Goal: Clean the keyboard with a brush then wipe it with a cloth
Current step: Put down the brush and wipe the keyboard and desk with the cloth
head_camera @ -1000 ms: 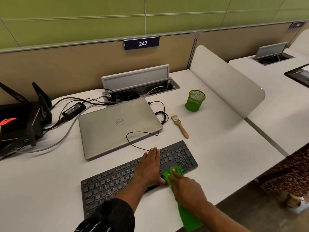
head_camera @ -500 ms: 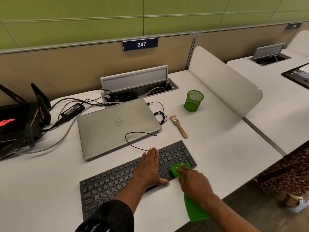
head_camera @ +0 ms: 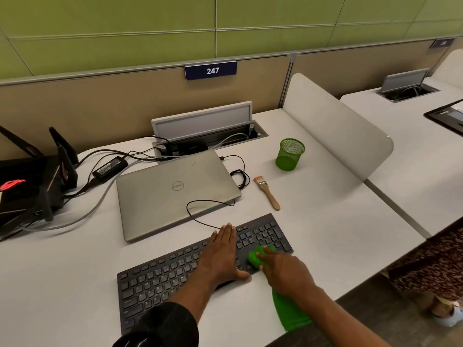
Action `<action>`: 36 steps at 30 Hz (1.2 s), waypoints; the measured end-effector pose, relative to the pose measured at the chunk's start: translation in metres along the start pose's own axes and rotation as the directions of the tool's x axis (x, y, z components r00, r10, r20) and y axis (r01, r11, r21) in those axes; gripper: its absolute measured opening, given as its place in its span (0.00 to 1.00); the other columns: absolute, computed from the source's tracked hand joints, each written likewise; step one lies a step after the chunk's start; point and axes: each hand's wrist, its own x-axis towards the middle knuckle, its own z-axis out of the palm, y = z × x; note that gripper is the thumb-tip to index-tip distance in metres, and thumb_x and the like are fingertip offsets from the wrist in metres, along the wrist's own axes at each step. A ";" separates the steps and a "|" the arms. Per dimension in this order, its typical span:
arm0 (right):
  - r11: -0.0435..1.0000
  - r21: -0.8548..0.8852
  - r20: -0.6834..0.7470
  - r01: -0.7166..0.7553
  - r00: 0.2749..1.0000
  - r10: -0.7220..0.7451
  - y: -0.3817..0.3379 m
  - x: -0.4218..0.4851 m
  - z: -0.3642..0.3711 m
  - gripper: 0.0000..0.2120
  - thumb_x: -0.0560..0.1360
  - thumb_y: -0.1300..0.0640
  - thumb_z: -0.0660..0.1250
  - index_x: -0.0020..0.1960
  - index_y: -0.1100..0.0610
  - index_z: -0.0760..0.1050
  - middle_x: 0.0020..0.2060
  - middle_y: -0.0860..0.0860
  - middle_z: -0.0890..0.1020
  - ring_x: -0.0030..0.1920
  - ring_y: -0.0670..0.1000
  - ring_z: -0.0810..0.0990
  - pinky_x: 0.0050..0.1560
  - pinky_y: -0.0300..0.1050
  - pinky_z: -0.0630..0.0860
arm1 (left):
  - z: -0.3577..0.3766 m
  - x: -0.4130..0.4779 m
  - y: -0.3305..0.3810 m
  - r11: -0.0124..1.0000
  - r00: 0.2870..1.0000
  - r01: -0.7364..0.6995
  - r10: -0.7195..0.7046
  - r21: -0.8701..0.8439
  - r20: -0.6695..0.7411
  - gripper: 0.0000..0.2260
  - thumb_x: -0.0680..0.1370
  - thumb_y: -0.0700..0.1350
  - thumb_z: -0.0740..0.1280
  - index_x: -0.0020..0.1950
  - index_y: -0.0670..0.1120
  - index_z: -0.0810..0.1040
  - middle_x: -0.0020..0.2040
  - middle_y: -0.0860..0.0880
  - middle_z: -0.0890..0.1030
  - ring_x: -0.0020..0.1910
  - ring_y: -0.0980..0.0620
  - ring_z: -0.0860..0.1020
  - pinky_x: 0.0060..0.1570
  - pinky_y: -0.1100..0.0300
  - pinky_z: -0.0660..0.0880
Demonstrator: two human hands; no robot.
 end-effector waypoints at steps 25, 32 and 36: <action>0.998 0.002 -0.082 -0.067 0.994 0.067 0.129 0.050 -0.036 0.27 0.82 0.42 0.56 0.79 0.42 0.55 0.80 0.47 0.54 0.74 0.55 0.64 0.73 0.54 0.63 | -0.004 -0.033 -0.025 0.988 0.987 0.135 -0.141 0.075 0.075 0.64 0.66 0.75 0.69 0.81 0.43 0.32 0.82 0.44 0.36 0.81 0.46 0.38 0.77 0.47 0.34; 0.990 -0.138 -0.112 -0.016 0.994 0.001 0.135 0.051 -0.012 0.47 0.65 0.22 0.26 0.79 0.40 0.48 0.80 0.48 0.47 0.80 0.55 0.46 0.78 0.55 0.46 | -0.013 -0.030 -0.024 0.986 0.989 0.117 -0.125 0.115 0.072 0.63 0.64 0.75 0.71 0.82 0.46 0.36 0.83 0.45 0.50 0.80 0.44 0.52 0.79 0.47 0.50; 0.995 -0.102 -0.110 0.001 0.994 -0.012 0.140 0.056 -0.010 0.49 0.64 0.21 0.24 0.79 0.39 0.48 0.80 0.48 0.48 0.80 0.53 0.47 0.78 0.53 0.47 | -0.021 -0.028 -0.025 0.988 0.990 0.105 -0.115 0.110 0.084 0.63 0.64 0.75 0.71 0.83 0.47 0.38 0.82 0.45 0.53 0.79 0.45 0.56 0.78 0.48 0.54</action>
